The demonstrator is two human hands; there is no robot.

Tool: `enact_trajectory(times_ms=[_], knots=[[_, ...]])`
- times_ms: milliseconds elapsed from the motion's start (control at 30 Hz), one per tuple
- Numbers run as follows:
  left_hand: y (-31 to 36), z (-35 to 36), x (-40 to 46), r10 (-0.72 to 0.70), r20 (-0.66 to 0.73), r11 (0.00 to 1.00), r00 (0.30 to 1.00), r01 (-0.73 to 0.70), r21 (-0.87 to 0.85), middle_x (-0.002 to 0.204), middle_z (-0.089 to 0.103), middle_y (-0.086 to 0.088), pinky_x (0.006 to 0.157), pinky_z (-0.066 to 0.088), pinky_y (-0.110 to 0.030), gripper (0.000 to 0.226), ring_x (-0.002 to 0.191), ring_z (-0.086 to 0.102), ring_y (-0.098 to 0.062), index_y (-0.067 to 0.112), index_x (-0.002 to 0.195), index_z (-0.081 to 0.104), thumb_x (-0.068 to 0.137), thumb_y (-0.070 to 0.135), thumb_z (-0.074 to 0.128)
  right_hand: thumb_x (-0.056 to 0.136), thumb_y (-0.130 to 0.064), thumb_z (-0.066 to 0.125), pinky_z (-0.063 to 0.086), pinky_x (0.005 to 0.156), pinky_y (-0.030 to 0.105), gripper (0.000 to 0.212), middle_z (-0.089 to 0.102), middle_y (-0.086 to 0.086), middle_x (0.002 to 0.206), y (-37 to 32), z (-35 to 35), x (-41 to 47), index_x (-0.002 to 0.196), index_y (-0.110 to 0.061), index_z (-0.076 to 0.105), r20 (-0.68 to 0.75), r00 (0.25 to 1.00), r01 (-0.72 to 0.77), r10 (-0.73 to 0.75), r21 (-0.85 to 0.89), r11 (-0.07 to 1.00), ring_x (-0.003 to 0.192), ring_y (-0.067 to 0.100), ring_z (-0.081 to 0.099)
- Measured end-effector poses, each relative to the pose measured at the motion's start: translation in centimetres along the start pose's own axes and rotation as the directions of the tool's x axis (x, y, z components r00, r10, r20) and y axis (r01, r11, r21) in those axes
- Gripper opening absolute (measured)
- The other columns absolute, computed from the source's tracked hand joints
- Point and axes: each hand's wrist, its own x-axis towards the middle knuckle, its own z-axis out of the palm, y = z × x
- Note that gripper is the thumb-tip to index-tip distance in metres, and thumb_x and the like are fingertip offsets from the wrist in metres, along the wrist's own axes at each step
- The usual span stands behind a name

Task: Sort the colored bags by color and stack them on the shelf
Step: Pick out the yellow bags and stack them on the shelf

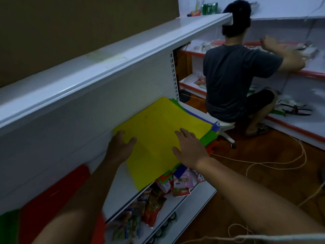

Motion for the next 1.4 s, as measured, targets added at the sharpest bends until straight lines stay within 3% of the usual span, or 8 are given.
enact_trajectory(times_ms=[467,600,733,833,967,1067,1200,1400], knots=[[-2.8,5.6,3.8,-0.413,-0.019,0.895,0.911,0.401,-0.193,0.159,0.017,-0.014,0.113,0.030,-0.045,0.089,0.142,0.026,-0.036,0.007,0.153,0.008,0.090,0.039,0.062,0.098,-0.058,0.036,0.003,0.120,0.052,0.078,-0.011,0.018,0.161,8.1,0.8,9.0,0.155,-0.020,-0.002,0.115,0.989,-0.081,0.093,-0.104,0.991,0.148,0.035,-0.013],[-3.7,5.9,4.3,-0.454,0.009,0.826,0.891,0.425,-0.372,0.155,0.028,-0.012,0.106,0.038,-0.052,0.085,0.135,0.038,-0.038,0.012,0.152,0.018,0.087,0.035,0.068,0.098,-0.057,0.037,0.004,0.119,0.053,0.077,-0.003,0.015,0.162,8.3,0.8,9.1,0.155,-0.020,0.000,0.115,0.990,-0.070,0.084,-0.119,0.990,0.149,0.034,-0.005],[-3.4,6.0,4.2,-0.514,0.009,0.768,0.857,0.466,-0.440,0.154,0.029,-0.015,0.099,0.045,-0.055,0.081,0.128,0.045,-0.040,0.013,0.152,0.020,0.089,0.035,0.066,0.098,-0.053,0.039,0.020,0.115,0.050,0.071,0.024,0.008,0.157,7.3,0.3,8.4,0.154,-0.019,0.011,0.067,0.998,0.028,-0.019,-0.143,0.989,0.144,0.032,0.020],[-3.1,6.2,4.3,-0.514,-0.006,0.759,0.858,0.452,-0.469,0.150,0.035,-0.019,0.095,0.046,-0.057,0.078,0.121,0.050,-0.041,0.010,0.150,0.025,0.089,0.032,0.068,0.099,-0.049,0.042,0.026,0.111,0.047,0.063,0.030,0.009,0.153,6.9,0.2,8.2,0.150,-0.017,0.024,0.072,0.995,0.077,-0.068,-0.117,0.990,0.139,0.032,0.027],[-3.1,6.3,4.2,-0.523,-0.028,0.736,0.852,0.435,-0.519,0.147,0.040,-0.021,0.094,0.048,-0.057,0.080,0.119,0.052,-0.042,0.006,0.148,0.030,0.084,0.030,0.073,0.098,-0.052,0.041,0.016,0.115,0.048,0.066,0.013,0.013,0.159,7.2,0.2,8.1,0.150,-0.017,0.022,0.093,0.996,0.030,-0.018,-0.128,0.991,0.145,0.035,0.012],[-4.0,6.5,4.1,-0.509,0.010,0.706,0.861,0.425,-0.566,0.135,0.053,-0.021,0.089,0.050,-0.059,0.088,0.109,0.058,-0.043,0.005,0.138,0.046,0.066,0.042,0.082,0.097,-0.052,0.042,0.021,0.113,0.047,0.064,0.028,0.010,0.153,7.1,0.5,7.7,0.149,-0.017,0.026,0.086,0.995,0.053,-0.043,-0.113,0.992,0.140,0.033,0.023],[-2.5,5.9,2.8,-0.477,0.016,0.694,0.879,0.388,-0.606,0.110,0.065,-0.017,0.089,0.050,-0.057,0.036,0.096,0.063,-0.037,0.004,0.115,0.064,0.083,0.017,0.073,0.097,-0.048,0.046,0.028,0.109,0.045,0.062,0.039,0.008,0.148,7.1,0.1,7.7,0.148,-0.018,0.029,0.057,0.997,0.059,-0.055,-0.070,0.996,0.135,0.031,0.032],[-1.5,5.0,2.5,-0.382,-0.048,0.740,0.923,0.274,-0.615,0.122,0.062,-0.016,0.093,0.048,-0.054,0.041,0.102,0.062,-0.035,0.007,0.128,0.058,0.088,0.007,0.065,0.098,-0.043,0.047,0.025,0.113,0.047,0.062,0.030,0.006,0.154,7.4,-0.3,7.4,0.151,-0.017,0.025,0.065,0.995,0.079,-0.079,0.000,0.997,0.141,0.030,0.024]])
